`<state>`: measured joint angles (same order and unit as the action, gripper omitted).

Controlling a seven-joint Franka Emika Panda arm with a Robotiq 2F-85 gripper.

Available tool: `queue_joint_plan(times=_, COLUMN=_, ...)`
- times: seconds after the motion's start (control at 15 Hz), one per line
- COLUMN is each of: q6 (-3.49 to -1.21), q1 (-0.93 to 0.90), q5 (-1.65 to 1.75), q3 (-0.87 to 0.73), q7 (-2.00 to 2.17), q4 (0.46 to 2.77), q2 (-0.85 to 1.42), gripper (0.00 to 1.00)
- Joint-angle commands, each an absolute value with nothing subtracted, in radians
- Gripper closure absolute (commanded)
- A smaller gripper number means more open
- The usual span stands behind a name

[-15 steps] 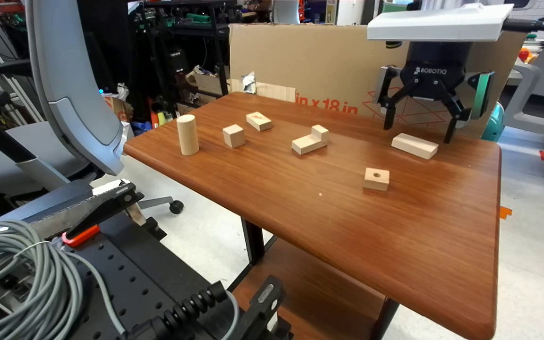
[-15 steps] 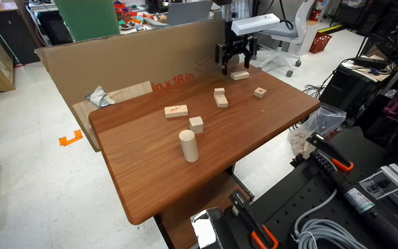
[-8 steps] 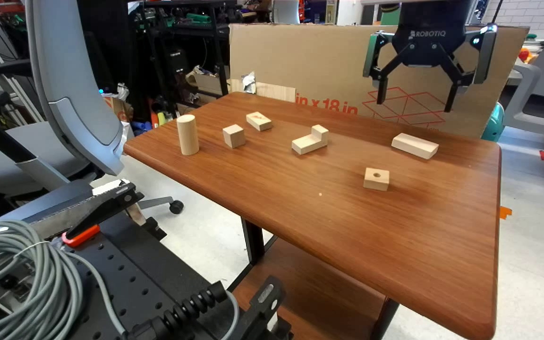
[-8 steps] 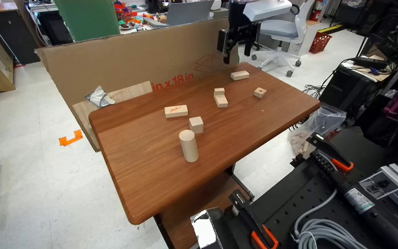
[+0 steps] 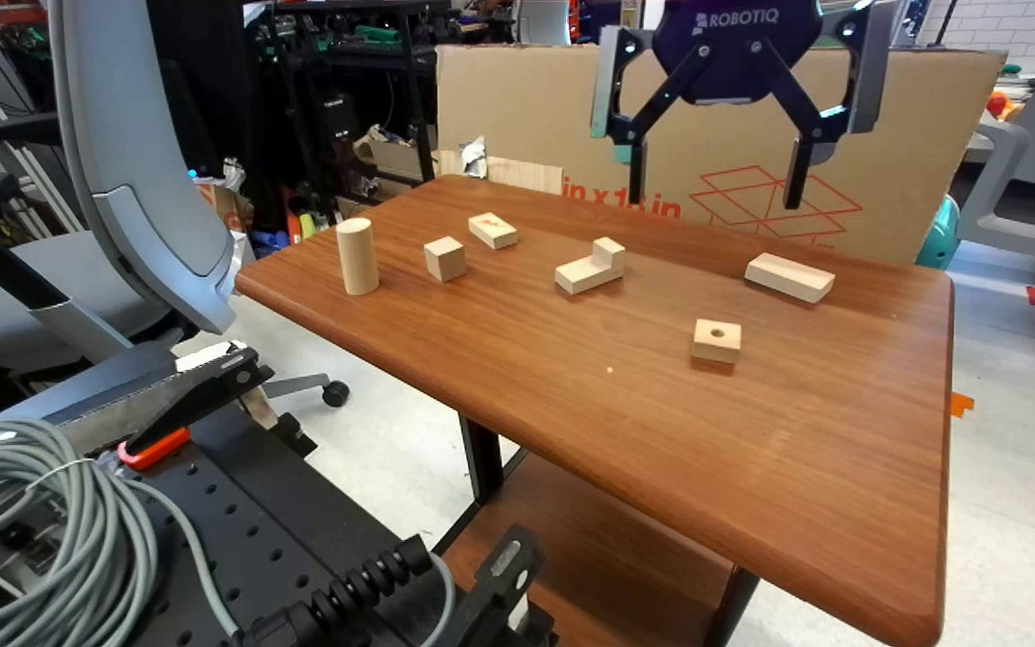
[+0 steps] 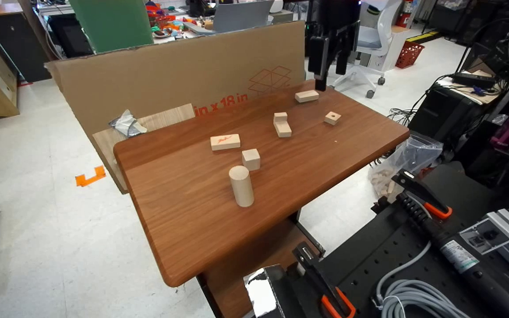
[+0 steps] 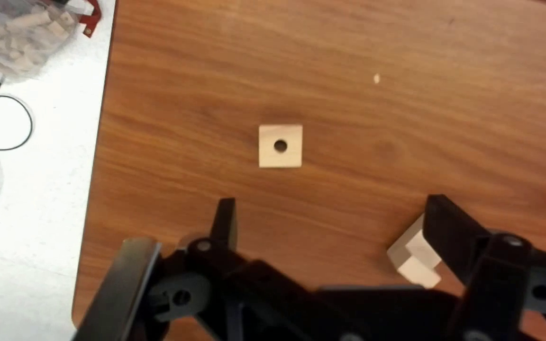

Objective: Move the rectangular block on the right backwards

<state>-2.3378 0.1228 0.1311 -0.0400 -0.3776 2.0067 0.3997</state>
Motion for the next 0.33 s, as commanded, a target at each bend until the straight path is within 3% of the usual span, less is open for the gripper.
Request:
queue_joint_plan(times=0.0, q6=-2.357, q1=0.116, q5=0.158, q3=-0.031, q7=-0.401, q4=2.256, q2=0.190, gripper=0.00)
queue_joint_plan(times=0.07, q6=-2.330, q1=0.110, q5=0.173, q3=-0.037, q7=-0.400, q4=2.311, q2=0.143, gripper=0.00)
queue_joint_plan(times=0.13, q6=-2.332, q1=0.117, q5=0.138, q3=-0.035, q7=-0.393, q4=2.168, q2=0.270, gripper=0.00)
queue_joint_plan(times=0.27, q6=-2.332, q1=0.111, q5=0.147, q3=-0.038, q7=-0.394, q4=2.259, q2=0.197, gripper=0.00)
